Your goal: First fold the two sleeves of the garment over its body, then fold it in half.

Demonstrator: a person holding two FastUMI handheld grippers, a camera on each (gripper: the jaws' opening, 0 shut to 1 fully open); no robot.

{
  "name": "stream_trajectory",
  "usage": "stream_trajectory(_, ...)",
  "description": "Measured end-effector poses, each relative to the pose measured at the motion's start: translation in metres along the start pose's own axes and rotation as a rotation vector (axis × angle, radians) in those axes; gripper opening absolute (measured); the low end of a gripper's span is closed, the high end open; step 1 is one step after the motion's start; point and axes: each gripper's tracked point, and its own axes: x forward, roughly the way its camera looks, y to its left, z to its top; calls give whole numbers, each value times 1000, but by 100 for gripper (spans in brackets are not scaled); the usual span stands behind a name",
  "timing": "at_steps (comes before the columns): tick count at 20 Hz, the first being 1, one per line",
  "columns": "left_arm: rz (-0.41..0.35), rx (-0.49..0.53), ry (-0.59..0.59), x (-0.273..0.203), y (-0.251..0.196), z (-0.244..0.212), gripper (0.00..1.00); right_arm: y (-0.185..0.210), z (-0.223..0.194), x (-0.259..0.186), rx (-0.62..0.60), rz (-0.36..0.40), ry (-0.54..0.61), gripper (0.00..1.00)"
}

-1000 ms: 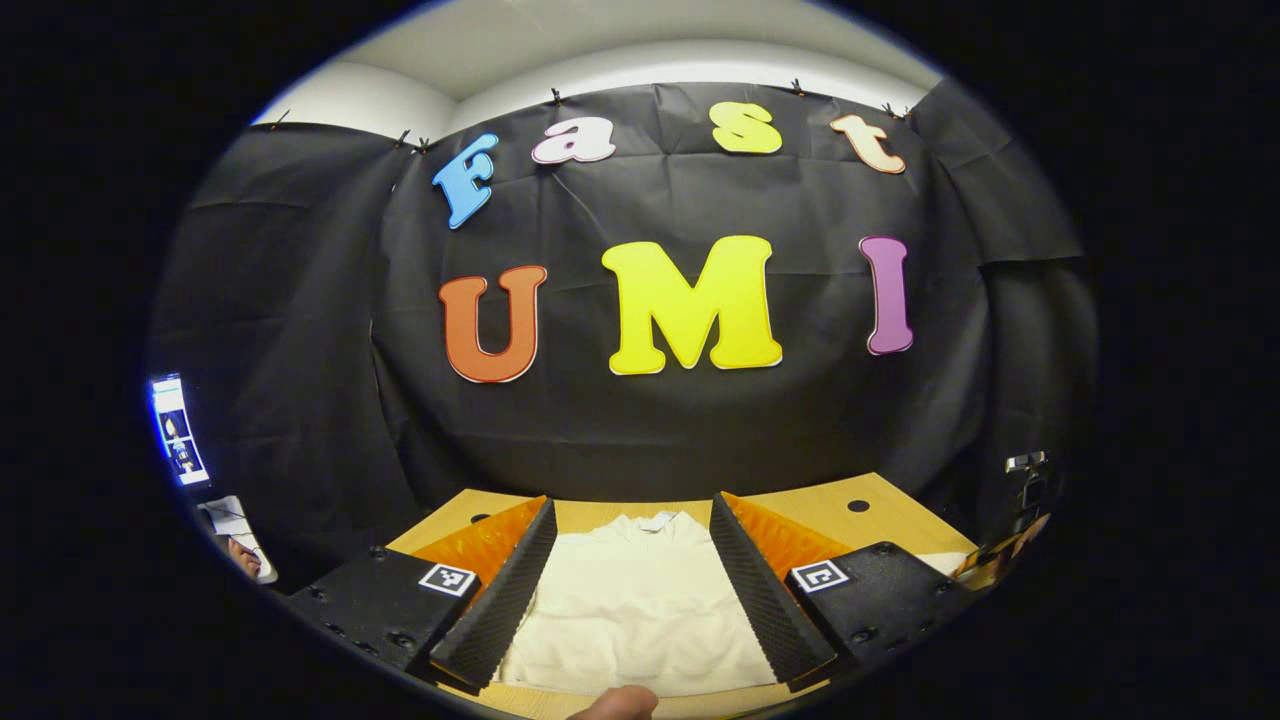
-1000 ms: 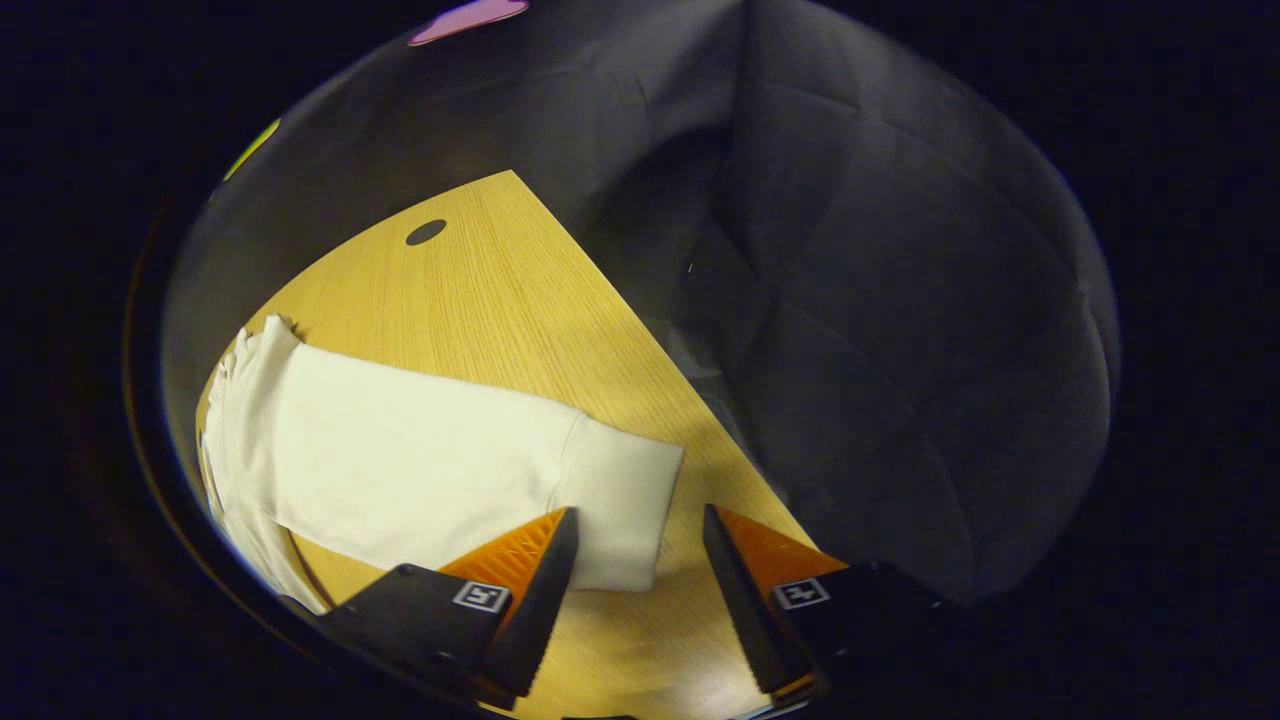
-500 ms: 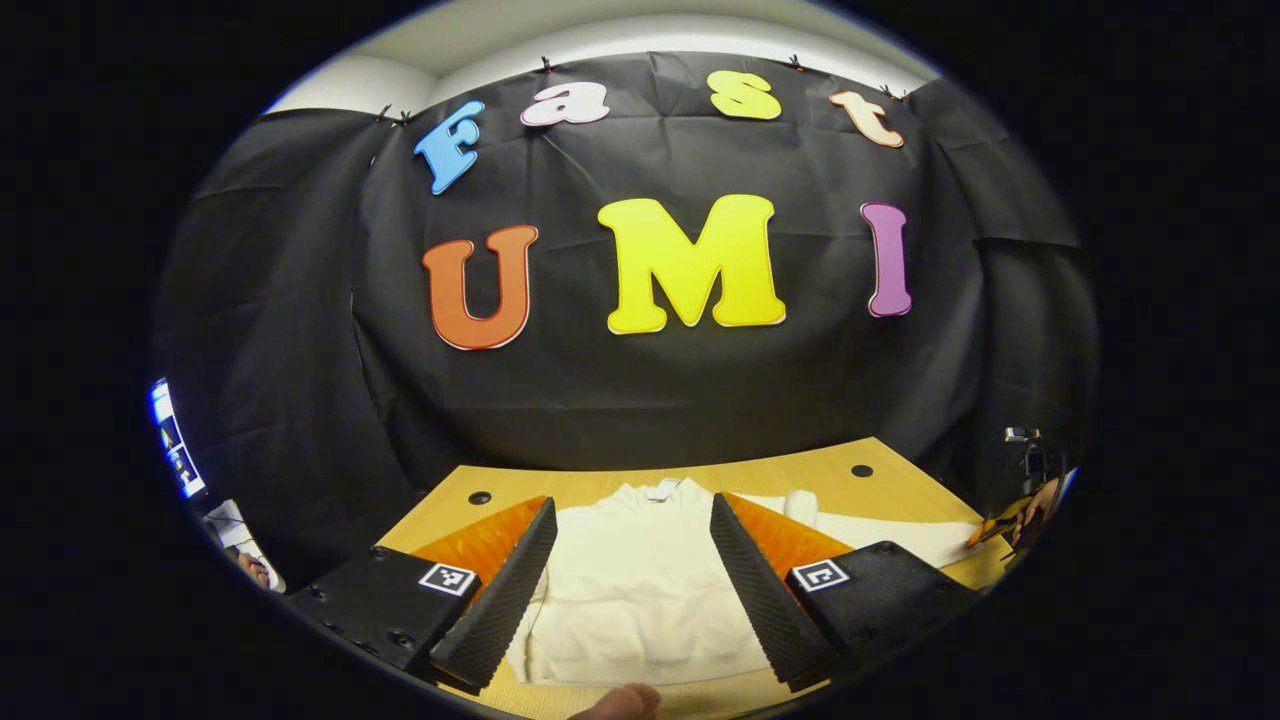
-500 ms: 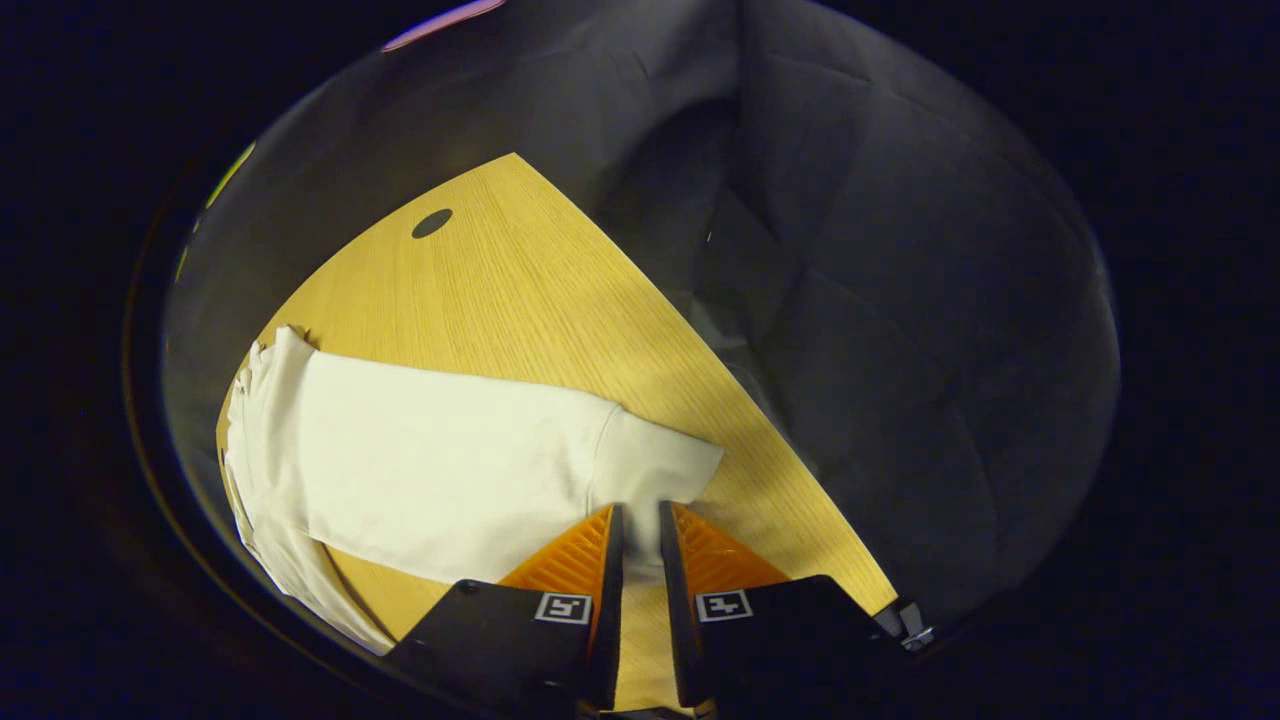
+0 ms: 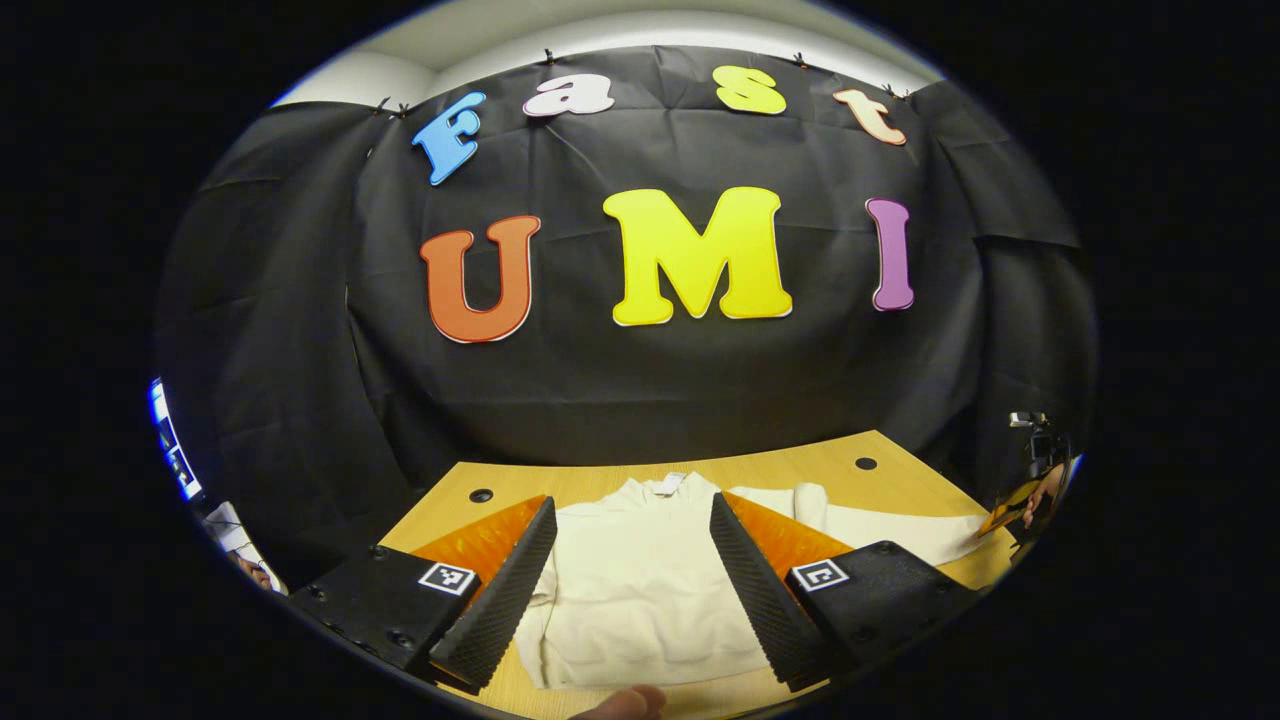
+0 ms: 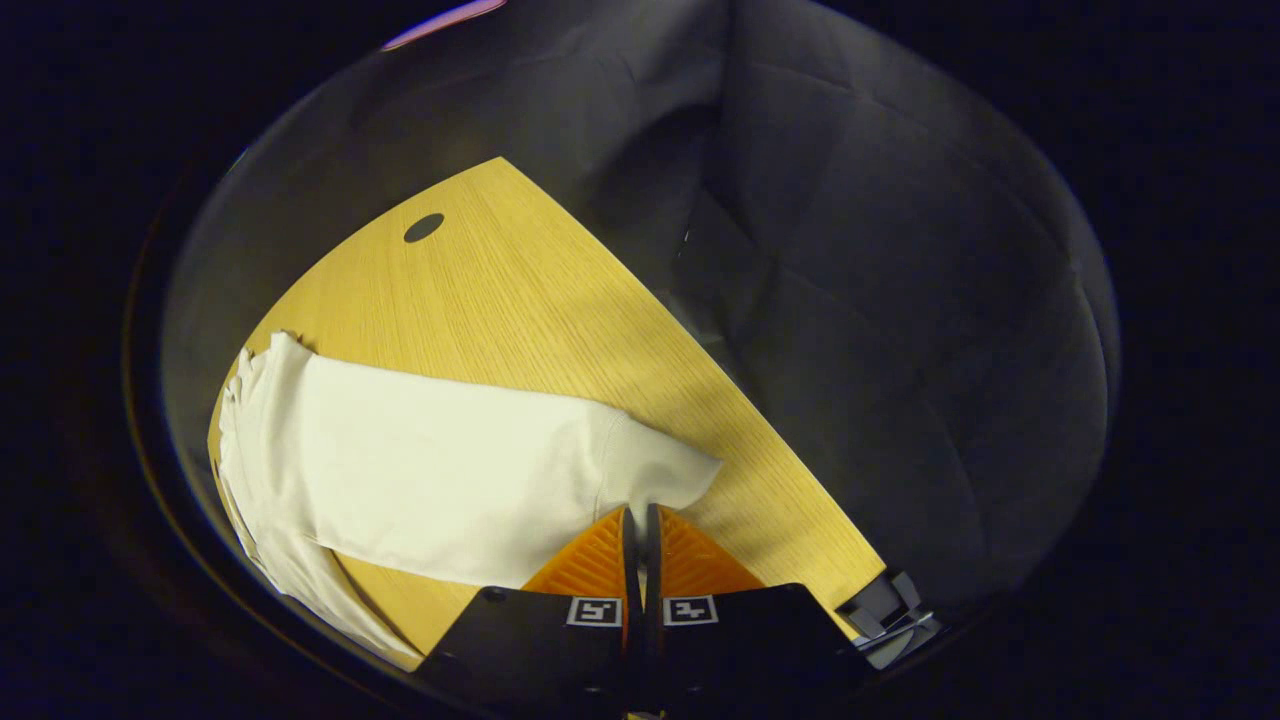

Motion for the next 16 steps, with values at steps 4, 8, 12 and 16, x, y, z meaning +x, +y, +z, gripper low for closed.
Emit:
stream_trajectory(4,-11,2,5,4,13,-6,99,10,8,-31,-8,2,-38,0)
stream_trajectory(8,-45,-4,8,6,25,-16,99,49,17,-67,-54,43,-82,0)
stream_trajectory(12,-57,-19,5,8,44,-23,99,112,14,-104,-142,112,-113,0)
stream_trajectory(16,-78,-40,-29,6,64,-24,99,205,-6,-137,-239,228,-120,0)
